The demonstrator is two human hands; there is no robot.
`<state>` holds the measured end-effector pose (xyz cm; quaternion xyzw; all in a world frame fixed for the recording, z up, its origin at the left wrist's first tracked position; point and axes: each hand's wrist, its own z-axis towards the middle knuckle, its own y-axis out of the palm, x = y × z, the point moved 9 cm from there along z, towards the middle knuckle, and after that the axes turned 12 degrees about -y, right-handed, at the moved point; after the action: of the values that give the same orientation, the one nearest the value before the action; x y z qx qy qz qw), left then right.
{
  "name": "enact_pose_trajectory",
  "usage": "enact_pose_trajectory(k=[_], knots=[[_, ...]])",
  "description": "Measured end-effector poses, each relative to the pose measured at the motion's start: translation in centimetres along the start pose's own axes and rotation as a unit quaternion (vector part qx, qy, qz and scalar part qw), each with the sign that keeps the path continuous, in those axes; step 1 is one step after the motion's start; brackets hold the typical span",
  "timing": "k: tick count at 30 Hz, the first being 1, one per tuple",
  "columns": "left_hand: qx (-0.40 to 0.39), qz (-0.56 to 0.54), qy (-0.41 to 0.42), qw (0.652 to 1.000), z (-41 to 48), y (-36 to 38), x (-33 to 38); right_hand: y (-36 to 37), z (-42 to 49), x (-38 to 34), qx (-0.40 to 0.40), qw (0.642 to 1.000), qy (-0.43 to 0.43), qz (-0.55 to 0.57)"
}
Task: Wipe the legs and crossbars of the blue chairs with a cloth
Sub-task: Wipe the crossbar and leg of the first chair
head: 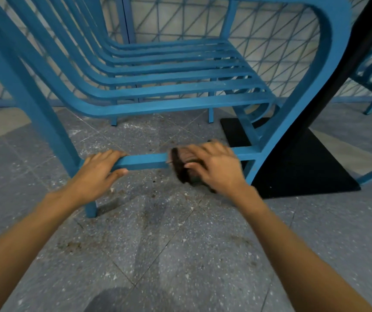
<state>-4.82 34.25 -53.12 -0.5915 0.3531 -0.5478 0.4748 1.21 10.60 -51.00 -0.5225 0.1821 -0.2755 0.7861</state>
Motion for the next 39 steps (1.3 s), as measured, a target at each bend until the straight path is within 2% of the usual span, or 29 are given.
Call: enact_pose_trajectory(k=[2, 4, 8, 10, 13, 15, 18, 21, 24, 26, 31, 37, 39], knots=[[-0.021, -0.008, -0.004, 1.000, -0.1, 0.2, 0.0, -0.7, -1.8, 2.8, -0.013, 0.999, 0.039, 0.001], [-0.040, -0.020, 0.005, 0.999, -0.5, 0.0, 0.3, -0.5, -1.8, 4.1, -0.060, 0.996, 0.060, -0.005], [-0.050, -0.082, 0.009, 0.995, -2.4, -2.7, -0.7, 1.1, 1.3, 1.1, -0.201, 0.979, 0.009, -0.013], [-0.058, -0.144, -0.036, 0.987, -3.2, -4.5, -2.2, 2.4, 3.6, -2.0, -0.250, 0.968, -0.036, 0.002], [-0.081, -0.306, -0.164, 0.934, -4.0, -5.9, -6.0, 4.6, 8.0, -8.3, -0.286, 0.955, -0.076, 0.033], [-0.056, -0.329, -0.243, 0.911, -4.0, -6.1, -8.9, 6.0, 10.5, -12.5, -0.280, 0.955, -0.090, 0.036], [-0.011, -0.264, -0.303, 0.916, -4.3, -6.3, -12.2, 7.9, 12.8, -17.6, -0.245, 0.968, -0.048, 0.015], [-0.054, -0.272, -0.286, 0.917, -4.0, -4.7, -12.4, 8.0, 12.5, -19.9, -0.128, 0.990, -0.010, -0.065], [-0.071, -0.312, -0.242, 0.916, -3.9, -3.8, -11.1, 7.2, 9.6, -19.6, -0.014, 0.992, -0.114, -0.061], [-0.072, -0.329, -0.220, 0.916, -3.8, -3.7, -10.2, 6.1, 7.5, -17.2, 0.025, 0.985, -0.162, -0.049], [-0.115, -0.351, -0.197, 0.908, -4.1, -3.0, -10.0, 4.7, 6.6, -12.1, 0.038, 0.995, -0.094, -0.017], [-0.133, -0.375, -0.190, 0.898, -4.3, -3.0, -9.9, 6.7, 11.5, -18.6, 0.030, 0.998, -0.054, 0.028], [-0.123, -0.379, -0.186, 0.898, -4.3, -3.1, -9.8, 6.9, 11.6, -20.0, 0.053, 0.997, -0.031, 0.049]])
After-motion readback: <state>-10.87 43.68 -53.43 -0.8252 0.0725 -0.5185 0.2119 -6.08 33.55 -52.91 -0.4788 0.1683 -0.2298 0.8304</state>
